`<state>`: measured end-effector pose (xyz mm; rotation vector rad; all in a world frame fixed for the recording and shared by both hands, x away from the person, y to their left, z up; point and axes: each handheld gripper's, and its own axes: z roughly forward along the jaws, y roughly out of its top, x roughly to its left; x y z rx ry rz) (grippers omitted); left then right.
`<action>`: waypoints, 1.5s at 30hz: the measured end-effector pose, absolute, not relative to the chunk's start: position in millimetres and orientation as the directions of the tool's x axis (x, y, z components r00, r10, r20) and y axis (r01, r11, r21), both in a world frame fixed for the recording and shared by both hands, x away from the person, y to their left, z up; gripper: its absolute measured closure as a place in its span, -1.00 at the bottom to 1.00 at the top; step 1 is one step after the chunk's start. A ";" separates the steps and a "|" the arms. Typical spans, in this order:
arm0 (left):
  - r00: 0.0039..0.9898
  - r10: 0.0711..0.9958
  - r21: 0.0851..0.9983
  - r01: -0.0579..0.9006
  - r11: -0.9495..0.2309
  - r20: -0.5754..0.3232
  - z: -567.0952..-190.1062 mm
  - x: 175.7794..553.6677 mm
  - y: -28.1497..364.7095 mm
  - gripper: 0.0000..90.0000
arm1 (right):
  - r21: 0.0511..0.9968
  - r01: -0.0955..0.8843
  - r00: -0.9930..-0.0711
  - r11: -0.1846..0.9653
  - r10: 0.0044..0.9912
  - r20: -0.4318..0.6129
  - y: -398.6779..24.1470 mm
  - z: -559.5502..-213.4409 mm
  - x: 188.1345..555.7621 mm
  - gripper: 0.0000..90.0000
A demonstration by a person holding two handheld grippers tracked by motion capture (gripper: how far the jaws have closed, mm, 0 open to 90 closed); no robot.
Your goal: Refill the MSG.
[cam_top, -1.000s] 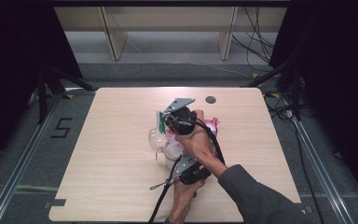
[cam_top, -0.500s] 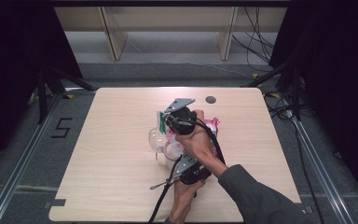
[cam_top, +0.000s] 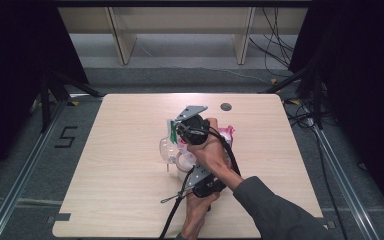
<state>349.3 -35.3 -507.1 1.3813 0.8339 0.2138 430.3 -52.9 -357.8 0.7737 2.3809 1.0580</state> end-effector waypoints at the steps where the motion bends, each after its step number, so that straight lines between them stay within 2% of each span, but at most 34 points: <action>1: 0.710 0.583 0.918 0.328 0.222 -0.395 -507.1 349.7 -35.6 0.69 | 0.767 0.321 -0.757 0.556 0.637 -0.145 -52.7 -357.8 430.1 1.00; 7: 0.721 0.568 0.918 0.308 0.250 -0.397 -508.1 350.8 -38.2 0.69 | 0.765 0.334 -0.757 0.550 0.640 -0.130 -52.5 -357.4 429.3 1.00; 10: 0.715 0.593 0.929 0.309 0.204 -0.369 -507.2 349.9 -35.5 0.69 | 0.764 0.329 -0.760 0.554 0.636 -0.134 -52.1 -357.1 428.3 1.00; 13: 0.730 0.560 0.920 0.299 0.254 -0.392 -507.7 350.7 -39.2 0.69 | 0.760 0.322 -0.765 0.564 0.628 -0.141 -53.3 -355.5 428.5 1.00; 24: 0.739 0.568 0.932 0.289 0.219 -0.362 -508.4 351.4 -37.3 0.69 | 0.760 0.317 -0.767 0.567 0.625 -0.145 -52.9 -356.0 428.5 1.00; 34: 0.736 0.552 0.919 0.294 0.261 -0.392 -507.4 350.5 -41.4 0.69 | 0.757 0.329 -0.760 0.564 0.634 -0.142 -53.9 -355.3 428.2 1.00; 35: 0.751 0.595 0.956 0.270 0.117 -0.285 -509.0 352.9 -32.0 0.69 | 0.762 0.328 -0.757 0.558 0.638 -0.142 -53.4 -356.2 428.2 1.00; 45: 0.755 0.586 0.954 0.272 0.125 -0.292 -509.5 353.3 -32.6 0.69 | 0.747 0.329 -0.765 0.577 0.626 -0.147 -52.4 -357.9 427.8 1.00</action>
